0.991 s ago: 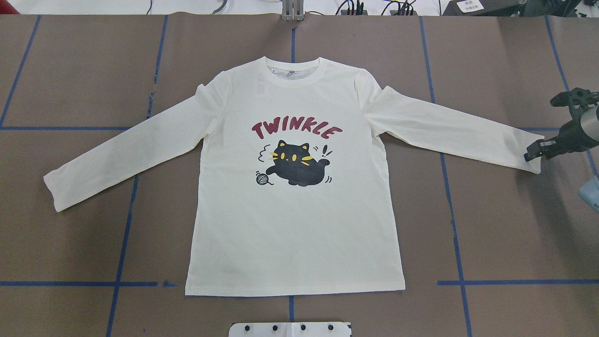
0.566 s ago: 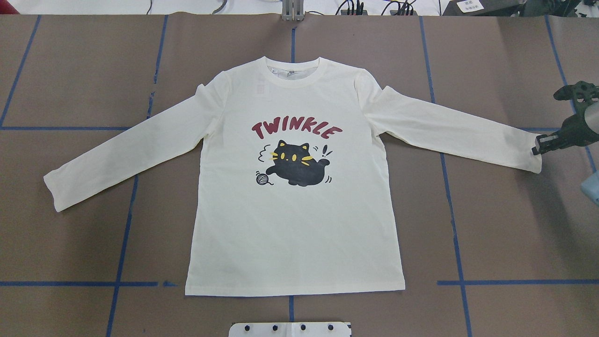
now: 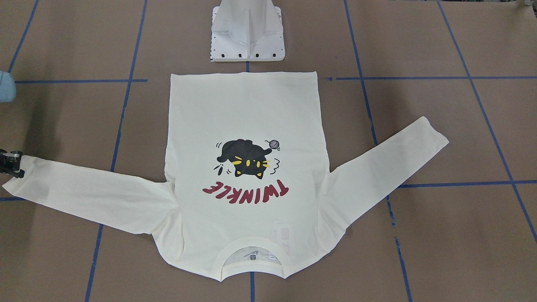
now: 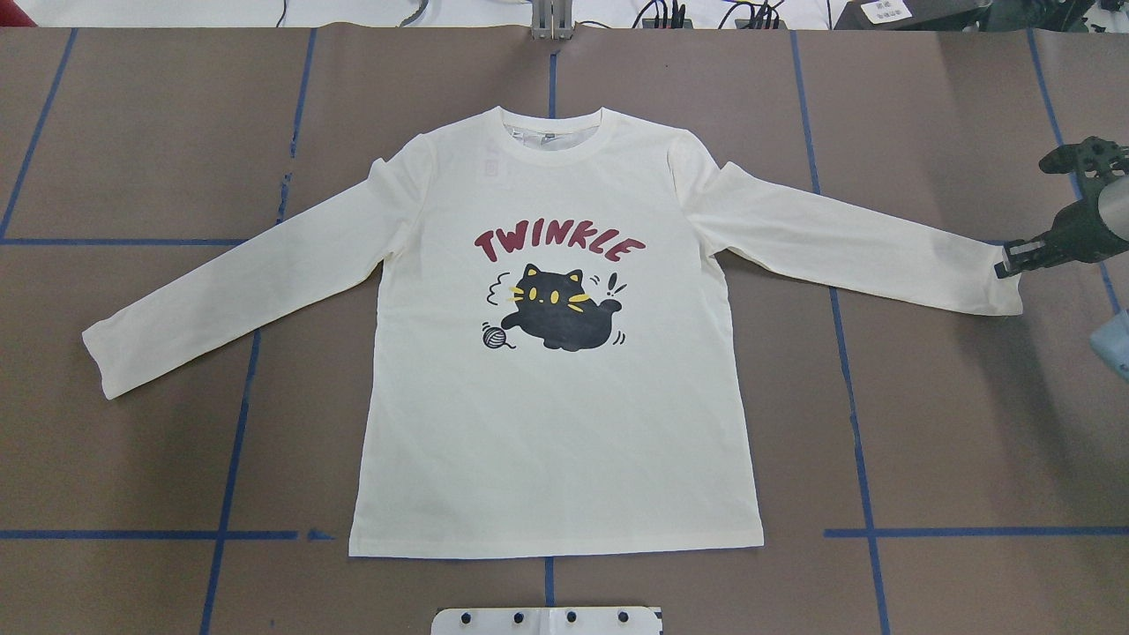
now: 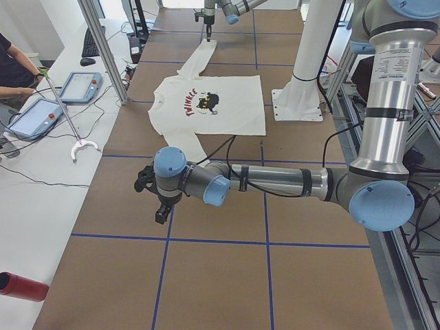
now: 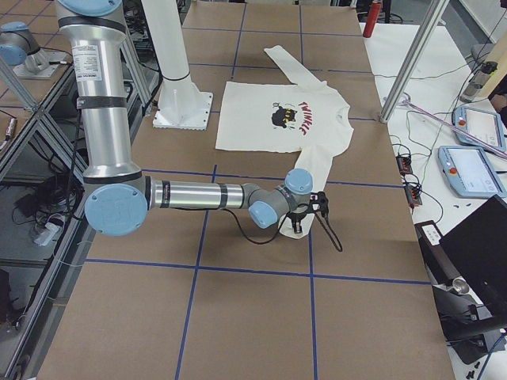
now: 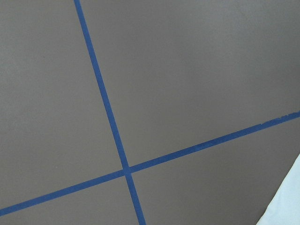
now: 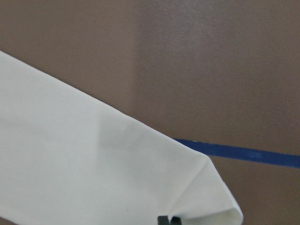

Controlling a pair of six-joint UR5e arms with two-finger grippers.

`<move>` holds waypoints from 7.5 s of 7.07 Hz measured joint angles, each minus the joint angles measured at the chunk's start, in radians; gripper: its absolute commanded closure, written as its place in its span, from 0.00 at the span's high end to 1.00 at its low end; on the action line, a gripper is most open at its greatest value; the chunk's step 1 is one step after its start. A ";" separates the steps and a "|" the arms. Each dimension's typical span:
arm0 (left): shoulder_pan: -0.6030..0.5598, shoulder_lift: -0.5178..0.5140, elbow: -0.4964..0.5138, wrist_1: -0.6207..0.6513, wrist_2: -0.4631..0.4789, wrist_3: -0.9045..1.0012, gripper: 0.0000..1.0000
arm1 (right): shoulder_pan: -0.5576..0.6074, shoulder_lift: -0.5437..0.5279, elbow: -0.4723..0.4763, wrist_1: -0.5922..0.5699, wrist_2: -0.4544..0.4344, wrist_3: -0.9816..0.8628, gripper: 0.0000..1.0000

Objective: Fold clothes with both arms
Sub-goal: 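Lower the right gripper to the sleeve cuff nearest it and grasp it, then carry the grasped sleeve with the right gripper across the shirt toward the far sleeve, then release the sleeve and raise the right gripper while the left gripper grasps the other cuff, then carry the grasped cuff with the left gripper across the shirt toward the right gripper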

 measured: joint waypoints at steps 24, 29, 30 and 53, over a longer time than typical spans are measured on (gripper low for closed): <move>0.078 0.010 -0.004 -0.160 0.024 -0.336 1.00 | -0.558 1.084 -0.406 -0.173 -0.622 0.755 1.00; 0.532 0.194 -0.175 -0.462 0.412 -1.138 0.99 | -0.231 0.613 0.113 -0.532 -0.222 0.363 1.00; 0.618 0.211 -0.185 -0.463 0.496 -1.232 0.99 | -0.181 0.553 0.151 -0.543 -0.171 0.303 1.00; 0.549 -0.385 -0.310 0.329 0.473 -1.028 0.00 | -0.129 0.102 0.401 -0.508 -0.136 0.243 1.00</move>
